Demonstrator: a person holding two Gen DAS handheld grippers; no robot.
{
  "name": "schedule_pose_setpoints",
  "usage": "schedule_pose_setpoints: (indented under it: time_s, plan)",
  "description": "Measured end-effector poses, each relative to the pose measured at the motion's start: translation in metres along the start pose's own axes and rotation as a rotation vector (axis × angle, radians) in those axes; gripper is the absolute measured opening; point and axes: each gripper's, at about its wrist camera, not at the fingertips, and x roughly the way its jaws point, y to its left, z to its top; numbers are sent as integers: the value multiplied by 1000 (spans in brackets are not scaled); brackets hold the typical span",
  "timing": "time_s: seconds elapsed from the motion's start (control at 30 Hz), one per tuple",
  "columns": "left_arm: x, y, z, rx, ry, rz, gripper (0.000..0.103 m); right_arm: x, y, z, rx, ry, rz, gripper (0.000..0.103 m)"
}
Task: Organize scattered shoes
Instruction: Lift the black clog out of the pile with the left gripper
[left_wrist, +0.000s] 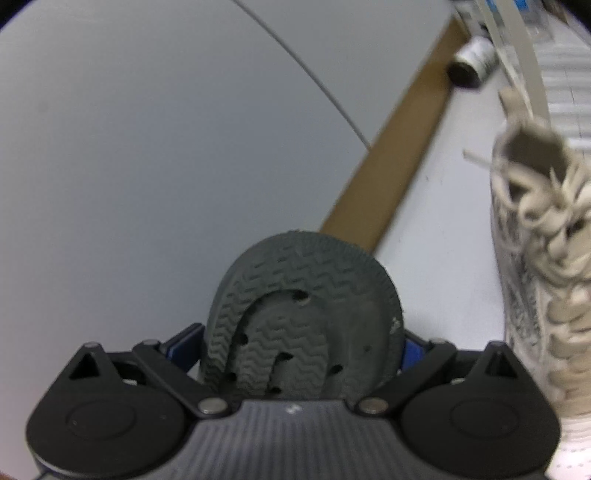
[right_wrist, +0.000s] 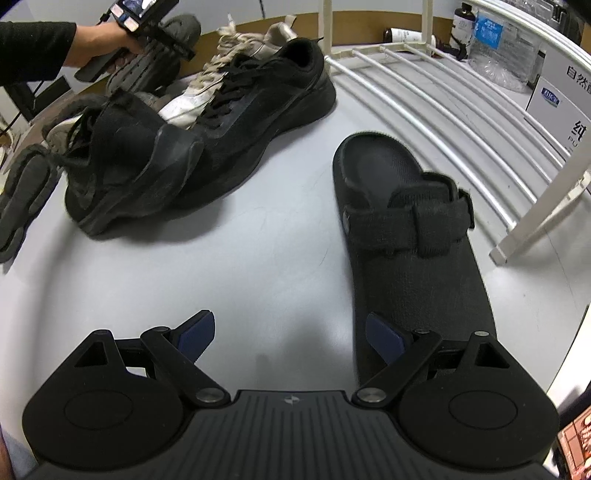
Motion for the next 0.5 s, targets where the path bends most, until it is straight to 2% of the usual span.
schedule_pose_setpoints:
  time_s: [0.23,0.5]
  plan:
    - [-48,46,2,-177,-70,-3,99,-16,3,-3,-27,-39,0,92]
    - [-119,108,20,-309,-139,-69,97,-36,6,11,-22,-138,13,92]
